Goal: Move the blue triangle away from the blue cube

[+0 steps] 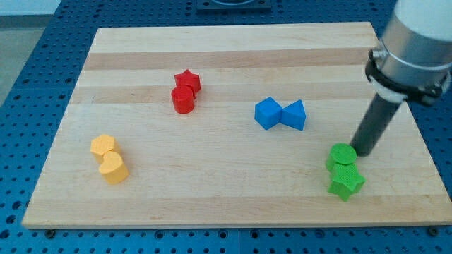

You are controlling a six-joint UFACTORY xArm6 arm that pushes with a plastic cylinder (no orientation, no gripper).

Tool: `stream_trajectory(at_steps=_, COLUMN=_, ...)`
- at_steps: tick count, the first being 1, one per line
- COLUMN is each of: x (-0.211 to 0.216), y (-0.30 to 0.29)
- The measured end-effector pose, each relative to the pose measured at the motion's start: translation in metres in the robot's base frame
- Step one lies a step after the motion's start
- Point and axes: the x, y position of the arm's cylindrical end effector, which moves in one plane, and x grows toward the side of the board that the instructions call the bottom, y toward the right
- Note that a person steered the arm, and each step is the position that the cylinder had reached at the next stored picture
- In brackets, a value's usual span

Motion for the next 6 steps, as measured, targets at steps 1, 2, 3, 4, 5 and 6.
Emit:
stream_trajectory(at_steps=1, x=-0.016, y=-0.036)
stream_trajectory(at_steps=2, x=-0.017, y=-0.072)
stream_trajectory(at_steps=3, x=-0.049, y=-0.091)
stream_trajectory(at_steps=4, x=-0.090, y=-0.096)
stream_trajectory(at_steps=5, x=-0.096, y=-0.103)
stream_trajectory(at_steps=6, x=-0.108, y=-0.110)
